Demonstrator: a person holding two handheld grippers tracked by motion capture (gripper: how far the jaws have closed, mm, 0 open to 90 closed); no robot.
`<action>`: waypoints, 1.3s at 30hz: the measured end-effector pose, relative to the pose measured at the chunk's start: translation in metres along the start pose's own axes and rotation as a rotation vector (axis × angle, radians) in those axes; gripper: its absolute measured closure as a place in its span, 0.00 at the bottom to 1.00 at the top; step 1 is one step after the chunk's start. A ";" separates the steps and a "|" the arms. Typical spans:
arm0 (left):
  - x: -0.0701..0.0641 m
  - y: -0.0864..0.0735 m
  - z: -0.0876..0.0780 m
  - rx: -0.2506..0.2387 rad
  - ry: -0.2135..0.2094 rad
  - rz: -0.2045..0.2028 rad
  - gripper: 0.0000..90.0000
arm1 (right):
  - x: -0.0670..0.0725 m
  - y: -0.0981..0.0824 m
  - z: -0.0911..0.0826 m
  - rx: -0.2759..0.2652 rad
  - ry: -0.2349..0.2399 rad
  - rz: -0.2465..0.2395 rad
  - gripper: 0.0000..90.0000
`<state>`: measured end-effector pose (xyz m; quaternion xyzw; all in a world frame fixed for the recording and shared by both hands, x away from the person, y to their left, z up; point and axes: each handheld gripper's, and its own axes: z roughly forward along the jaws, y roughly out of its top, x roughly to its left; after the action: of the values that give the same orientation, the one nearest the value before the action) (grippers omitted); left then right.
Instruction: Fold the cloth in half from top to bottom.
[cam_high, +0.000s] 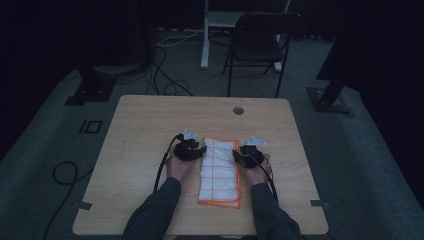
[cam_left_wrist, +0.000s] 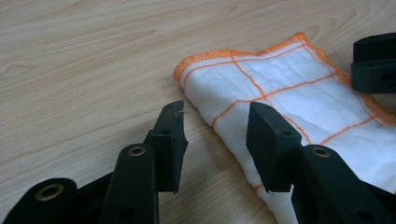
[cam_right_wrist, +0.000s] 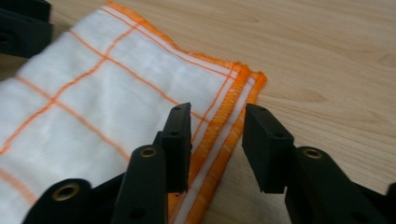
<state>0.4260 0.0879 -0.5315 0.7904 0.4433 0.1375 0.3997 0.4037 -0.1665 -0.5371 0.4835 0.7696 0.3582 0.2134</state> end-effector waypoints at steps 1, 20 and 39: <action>0.000 0.000 0.000 0.000 0.000 0.000 0.64 | 0.000 0.000 0.000 0.000 0.000 0.000 0.67; 0.002 0.002 0.008 0.025 0.014 -0.002 0.63 | -0.002 0.006 0.010 0.046 -0.022 0.014 0.70; -0.001 0.002 0.015 0.072 -0.040 -0.011 0.87 | -0.004 0.005 0.011 0.053 0.057 0.044 0.93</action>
<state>0.4350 0.0790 -0.5396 0.8044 0.4441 0.1034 0.3807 0.4163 -0.1650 -0.5406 0.4955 0.7739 0.3559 0.1703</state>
